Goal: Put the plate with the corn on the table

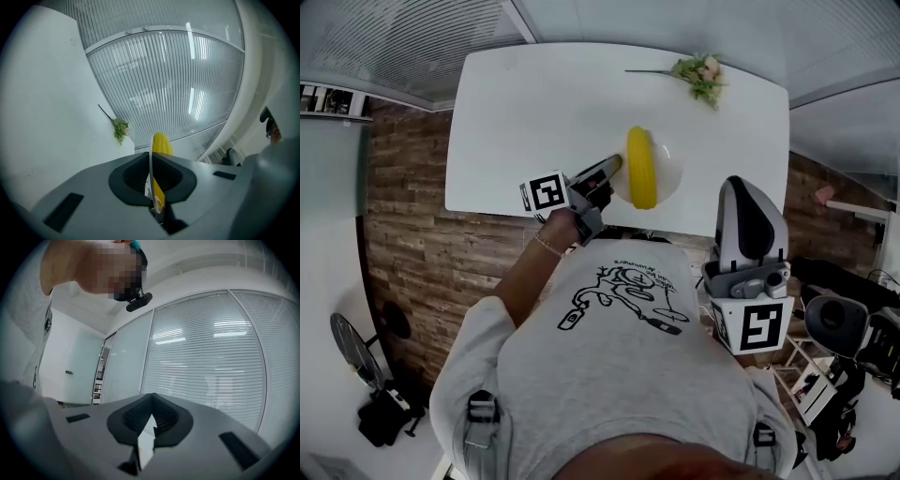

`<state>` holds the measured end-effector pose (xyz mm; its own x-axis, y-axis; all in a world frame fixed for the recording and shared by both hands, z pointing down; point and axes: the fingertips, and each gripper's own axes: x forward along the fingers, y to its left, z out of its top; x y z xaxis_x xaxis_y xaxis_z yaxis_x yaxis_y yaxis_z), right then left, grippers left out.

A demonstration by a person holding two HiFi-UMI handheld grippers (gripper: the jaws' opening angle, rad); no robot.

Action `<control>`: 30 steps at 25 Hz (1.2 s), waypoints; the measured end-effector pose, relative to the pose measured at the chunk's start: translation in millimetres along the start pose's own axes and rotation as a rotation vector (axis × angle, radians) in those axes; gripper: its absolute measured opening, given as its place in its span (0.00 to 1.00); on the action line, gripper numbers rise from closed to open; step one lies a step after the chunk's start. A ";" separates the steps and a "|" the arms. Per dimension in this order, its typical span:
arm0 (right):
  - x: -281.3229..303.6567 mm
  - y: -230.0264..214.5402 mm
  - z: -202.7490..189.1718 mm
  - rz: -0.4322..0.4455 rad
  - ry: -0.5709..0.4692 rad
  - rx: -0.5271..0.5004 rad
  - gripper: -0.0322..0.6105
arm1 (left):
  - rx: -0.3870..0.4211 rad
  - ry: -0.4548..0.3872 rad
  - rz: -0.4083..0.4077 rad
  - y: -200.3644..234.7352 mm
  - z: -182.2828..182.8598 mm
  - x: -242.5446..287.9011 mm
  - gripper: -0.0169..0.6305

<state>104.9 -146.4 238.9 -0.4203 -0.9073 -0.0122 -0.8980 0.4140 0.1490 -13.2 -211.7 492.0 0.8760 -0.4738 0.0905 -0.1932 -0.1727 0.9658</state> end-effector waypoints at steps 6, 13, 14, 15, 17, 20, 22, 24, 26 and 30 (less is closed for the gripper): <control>0.2 -11.0 -3.8 0.015 -0.004 0.008 0.06 | -0.004 0.002 0.021 38.2 -9.1 13.9 0.07; 0.8 -16.7 -5.9 0.035 -0.012 0.014 0.06 | -0.007 0.011 0.043 80.0 -20.0 25.3 0.07; 0.7 -17.1 -5.4 0.036 -0.013 0.013 0.06 | -0.015 0.009 0.045 85.3 -21.5 25.7 0.07; 0.8 -17.4 -4.7 0.037 -0.015 0.012 0.06 | -0.022 0.007 0.048 90.1 -22.7 25.8 0.07; 1.2 -17.9 -4.1 0.039 -0.018 0.012 0.06 | -0.030 0.002 0.055 99.2 -24.3 25.9 0.07; 1.0 -19.0 -5.6 0.044 -0.019 0.012 0.06 | -0.023 0.002 0.064 112.5 -25.9 27.7 0.07; 0.0 -19.9 -6.0 0.046 -0.020 0.012 0.06 | -0.015 0.005 0.072 120.1 -27.2 29.4 0.07; -0.8 -21.0 -5.1 0.048 -0.023 0.011 0.06 | -0.009 0.006 0.076 126.7 -28.2 30.6 0.07; -0.9 -22.2 -3.9 0.050 -0.028 0.009 0.06 | -0.006 0.007 0.077 132.8 -29.2 32.1 0.07; -2.0 -23.6 -4.3 0.052 -0.028 0.012 0.06 | 0.009 0.022 0.079 146.5 -33.1 34.9 0.07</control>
<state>127.5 -154.7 239.6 -0.4700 -0.8821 -0.0325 -0.8761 0.4617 0.1387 3.7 -224.9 644.7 0.8672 -0.4674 0.1719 -0.2660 -0.1429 0.9533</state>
